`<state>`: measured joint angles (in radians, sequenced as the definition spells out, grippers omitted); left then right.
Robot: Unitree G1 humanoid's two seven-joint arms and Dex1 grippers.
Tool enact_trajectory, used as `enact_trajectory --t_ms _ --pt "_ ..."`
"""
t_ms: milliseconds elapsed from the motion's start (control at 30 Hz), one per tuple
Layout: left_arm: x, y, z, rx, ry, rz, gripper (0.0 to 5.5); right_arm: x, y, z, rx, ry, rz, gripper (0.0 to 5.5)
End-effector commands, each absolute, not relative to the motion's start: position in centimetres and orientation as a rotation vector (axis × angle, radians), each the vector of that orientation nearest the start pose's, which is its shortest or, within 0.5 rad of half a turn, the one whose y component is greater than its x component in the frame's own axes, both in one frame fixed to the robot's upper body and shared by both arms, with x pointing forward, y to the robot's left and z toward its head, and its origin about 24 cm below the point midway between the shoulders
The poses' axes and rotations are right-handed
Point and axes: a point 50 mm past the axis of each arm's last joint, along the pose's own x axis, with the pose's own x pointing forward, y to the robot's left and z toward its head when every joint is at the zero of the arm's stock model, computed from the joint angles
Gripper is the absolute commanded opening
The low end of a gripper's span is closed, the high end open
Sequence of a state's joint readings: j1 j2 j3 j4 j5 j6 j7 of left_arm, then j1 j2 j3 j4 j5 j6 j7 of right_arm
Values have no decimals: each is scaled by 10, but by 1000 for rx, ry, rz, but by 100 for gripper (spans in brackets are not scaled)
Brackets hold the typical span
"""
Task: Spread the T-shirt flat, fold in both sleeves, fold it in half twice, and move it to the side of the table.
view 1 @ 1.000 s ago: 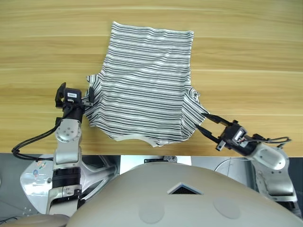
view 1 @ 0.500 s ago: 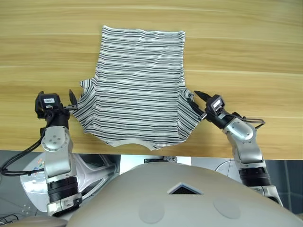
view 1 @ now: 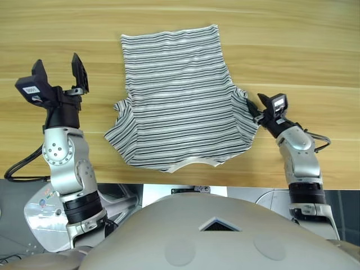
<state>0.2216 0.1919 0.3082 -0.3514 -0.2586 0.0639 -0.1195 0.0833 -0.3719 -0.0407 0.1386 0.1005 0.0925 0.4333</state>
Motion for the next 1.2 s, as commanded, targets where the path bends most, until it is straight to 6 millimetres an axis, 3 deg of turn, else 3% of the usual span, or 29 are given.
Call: enact_trajectory --t_ms 33,133,200,300,367,433,500,633,733,867,1033,1200 --pt "196 258 73 211 -67 149 437 226 -225 -8 -178 393 319 193" --pt "181 263 66 439 -57 33 437 226 -215 10 -127 276 400 193" --pt "162 258 68 598 -85 -216 437 214 -196 53 62 -8 544 193" --pt "127 249 71 622 -83 -596 437 207 -193 105 292 -326 575 193" --pt "120 256 85 547 -141 -630 437 208 -198 119 388 -412 567 193" --pt "114 263 97 443 -199 -634 437 210 -203 118 432 -411 565 193" --pt "106 268 92 409 -160 -693 437 215 -207 106 393 -356 522 193" --pt "82 274 54 711 131 -901 437 228 -233 99 225 -341 368 193" --pt "76 289 55 943 226 -921 437 234 -247 100 155 -332 313 193" --pt "72 278 51 1075 243 -1014 437 237 -250 104 117 -342 302 193" --pt "79 286 35 1295 339 -1066 437 235 -249 106 102 -343 301 193" --pt "105 278 25 1377 299 -1089 437 230 -246 104 108 -342 300 193"
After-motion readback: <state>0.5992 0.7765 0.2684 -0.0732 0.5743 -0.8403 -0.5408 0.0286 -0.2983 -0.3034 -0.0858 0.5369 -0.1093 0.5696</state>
